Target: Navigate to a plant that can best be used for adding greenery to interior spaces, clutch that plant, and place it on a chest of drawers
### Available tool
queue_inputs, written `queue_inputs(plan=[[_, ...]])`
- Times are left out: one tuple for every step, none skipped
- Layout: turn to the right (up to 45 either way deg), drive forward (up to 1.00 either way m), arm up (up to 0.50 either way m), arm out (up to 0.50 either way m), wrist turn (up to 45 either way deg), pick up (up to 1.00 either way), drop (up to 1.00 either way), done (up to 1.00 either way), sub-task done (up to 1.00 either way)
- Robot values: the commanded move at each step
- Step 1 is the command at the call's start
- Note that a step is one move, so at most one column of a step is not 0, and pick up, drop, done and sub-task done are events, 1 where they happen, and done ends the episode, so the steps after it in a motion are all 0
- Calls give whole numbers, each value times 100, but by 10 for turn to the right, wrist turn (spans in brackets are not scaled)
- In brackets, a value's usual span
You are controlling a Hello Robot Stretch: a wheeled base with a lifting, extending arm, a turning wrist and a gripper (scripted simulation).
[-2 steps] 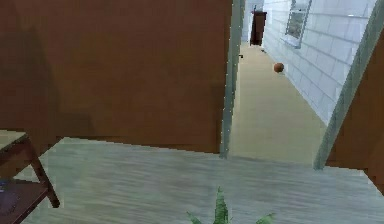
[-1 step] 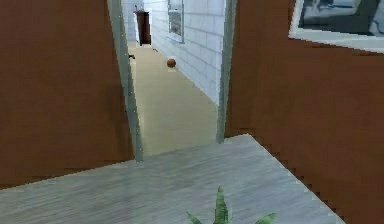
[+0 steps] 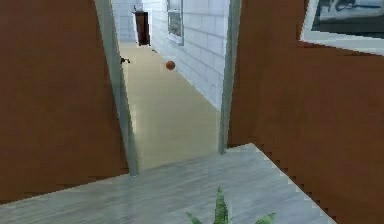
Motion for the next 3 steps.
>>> queue_inputs(plan=[[-180, 0, 0, 0, 0, 0, 0, 0, 0], [0, 10, 0, 0, 0, 0, 0, 0, 0], [210, 0, 0, 0, 0, 0, 0, 0, 0]])
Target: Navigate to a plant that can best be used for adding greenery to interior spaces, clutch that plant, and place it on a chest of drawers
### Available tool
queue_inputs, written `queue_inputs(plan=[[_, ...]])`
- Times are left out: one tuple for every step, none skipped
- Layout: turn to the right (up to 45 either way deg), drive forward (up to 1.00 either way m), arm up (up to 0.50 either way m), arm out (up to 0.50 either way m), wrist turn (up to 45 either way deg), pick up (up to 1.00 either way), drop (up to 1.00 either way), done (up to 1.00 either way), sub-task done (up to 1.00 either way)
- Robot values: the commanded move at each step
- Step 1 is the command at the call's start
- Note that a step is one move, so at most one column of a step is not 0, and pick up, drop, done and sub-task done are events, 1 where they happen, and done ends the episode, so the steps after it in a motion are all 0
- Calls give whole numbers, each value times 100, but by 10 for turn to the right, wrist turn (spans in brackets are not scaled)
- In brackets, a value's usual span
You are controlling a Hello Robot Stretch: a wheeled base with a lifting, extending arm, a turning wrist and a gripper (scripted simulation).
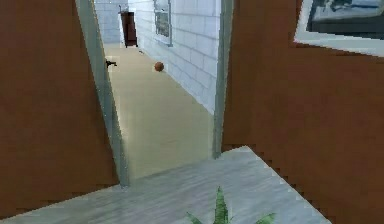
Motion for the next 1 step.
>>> queue_inputs(plan=[[0, 100, 0, 0, 0, 0, 0, 0, 0]])
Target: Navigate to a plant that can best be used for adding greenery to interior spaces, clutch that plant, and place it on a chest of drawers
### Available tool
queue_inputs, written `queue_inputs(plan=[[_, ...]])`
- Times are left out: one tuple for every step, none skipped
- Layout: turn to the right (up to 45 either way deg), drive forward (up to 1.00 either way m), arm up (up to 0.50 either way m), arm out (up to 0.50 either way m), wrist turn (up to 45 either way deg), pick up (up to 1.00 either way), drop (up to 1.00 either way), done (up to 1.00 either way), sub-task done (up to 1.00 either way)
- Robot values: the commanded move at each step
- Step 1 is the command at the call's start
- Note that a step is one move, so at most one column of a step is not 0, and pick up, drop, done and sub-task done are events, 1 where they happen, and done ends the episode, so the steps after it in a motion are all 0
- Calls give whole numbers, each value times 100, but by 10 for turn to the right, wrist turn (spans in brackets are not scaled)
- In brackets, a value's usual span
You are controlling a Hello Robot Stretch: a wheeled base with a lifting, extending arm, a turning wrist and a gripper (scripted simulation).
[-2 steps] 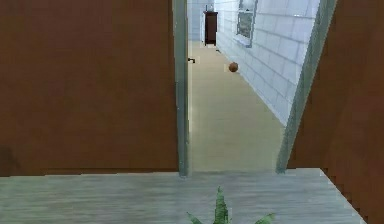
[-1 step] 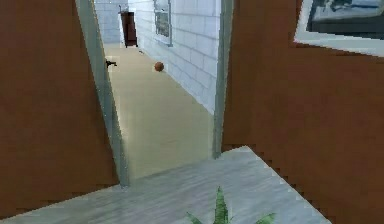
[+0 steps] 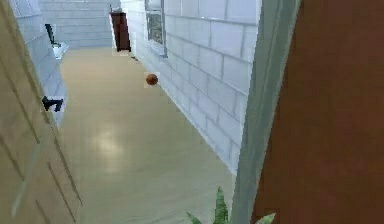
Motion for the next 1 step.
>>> queue_inputs(plan=[[-120, 0, 0, 0, 0, 0, 0, 0, 0]])
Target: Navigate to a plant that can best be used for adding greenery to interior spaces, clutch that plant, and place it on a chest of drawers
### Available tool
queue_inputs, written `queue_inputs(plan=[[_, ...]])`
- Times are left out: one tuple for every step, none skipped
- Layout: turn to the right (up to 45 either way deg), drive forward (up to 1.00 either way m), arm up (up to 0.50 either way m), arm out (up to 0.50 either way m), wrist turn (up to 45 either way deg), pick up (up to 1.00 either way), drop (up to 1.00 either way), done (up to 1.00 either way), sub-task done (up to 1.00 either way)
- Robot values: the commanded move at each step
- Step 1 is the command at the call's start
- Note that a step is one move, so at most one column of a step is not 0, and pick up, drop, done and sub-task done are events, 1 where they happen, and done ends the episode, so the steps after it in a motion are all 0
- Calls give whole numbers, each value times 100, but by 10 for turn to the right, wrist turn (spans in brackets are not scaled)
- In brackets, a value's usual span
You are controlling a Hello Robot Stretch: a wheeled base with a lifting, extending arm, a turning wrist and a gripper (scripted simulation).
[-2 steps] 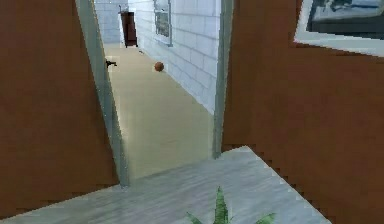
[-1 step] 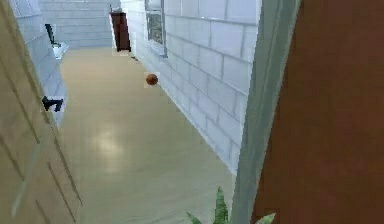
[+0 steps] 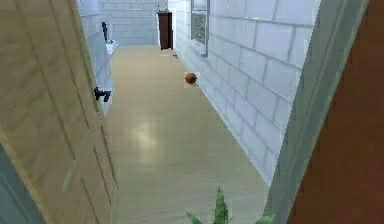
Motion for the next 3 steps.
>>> queue_inputs(plan=[[0, 100, 0, 0, 0, 0, 0, 0, 0], [0, 70, 0, 0, 0, 0, 0, 0, 0], [-270, 0, 0, 0, 0, 0, 0, 0, 0]])
